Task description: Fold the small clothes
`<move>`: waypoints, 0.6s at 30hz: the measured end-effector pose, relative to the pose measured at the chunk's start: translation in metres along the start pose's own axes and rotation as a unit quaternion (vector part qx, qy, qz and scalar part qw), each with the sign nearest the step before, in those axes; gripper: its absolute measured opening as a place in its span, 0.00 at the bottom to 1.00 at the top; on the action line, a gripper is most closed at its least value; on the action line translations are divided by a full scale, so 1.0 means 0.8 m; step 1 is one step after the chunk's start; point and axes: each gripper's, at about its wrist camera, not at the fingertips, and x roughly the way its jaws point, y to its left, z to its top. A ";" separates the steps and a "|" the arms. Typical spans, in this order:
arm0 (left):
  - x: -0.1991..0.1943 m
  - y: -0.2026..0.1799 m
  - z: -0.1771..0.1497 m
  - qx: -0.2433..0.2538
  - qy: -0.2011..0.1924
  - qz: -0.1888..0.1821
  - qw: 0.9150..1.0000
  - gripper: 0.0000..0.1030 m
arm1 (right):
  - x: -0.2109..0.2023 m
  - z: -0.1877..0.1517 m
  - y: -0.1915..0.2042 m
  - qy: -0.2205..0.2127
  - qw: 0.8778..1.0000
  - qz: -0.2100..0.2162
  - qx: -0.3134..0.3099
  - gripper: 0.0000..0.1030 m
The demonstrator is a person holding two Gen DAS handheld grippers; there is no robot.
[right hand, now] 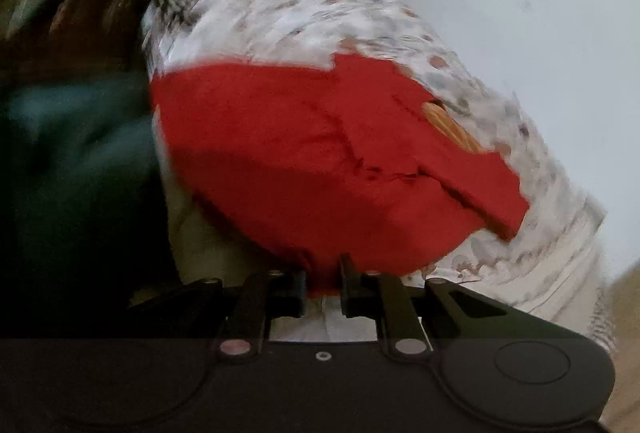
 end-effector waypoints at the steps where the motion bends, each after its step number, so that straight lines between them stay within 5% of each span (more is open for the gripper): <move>1: -0.001 -0.007 -0.001 0.007 -0.007 -0.014 1.000 0.99 | -0.001 0.009 -0.014 -0.004 0.999 0.012 0.034 0.15; 10: -0.005 -0.100 -0.025 0.078 -0.056 -0.114 0.989 0.99 | 0.005 0.070 -0.102 -0.008 0.962 0.081 0.261 0.13; 14: 0.014 -0.153 -0.035 0.133 -0.048 -0.111 0.984 0.99 | 0.005 0.084 -0.121 -0.008 0.948 0.092 0.304 0.13; 18: 0.045 -0.201 -0.051 0.210 -0.032 -0.074 0.974 0.99 | 0.006 0.095 -0.131 -0.009 0.947 0.092 0.307 0.13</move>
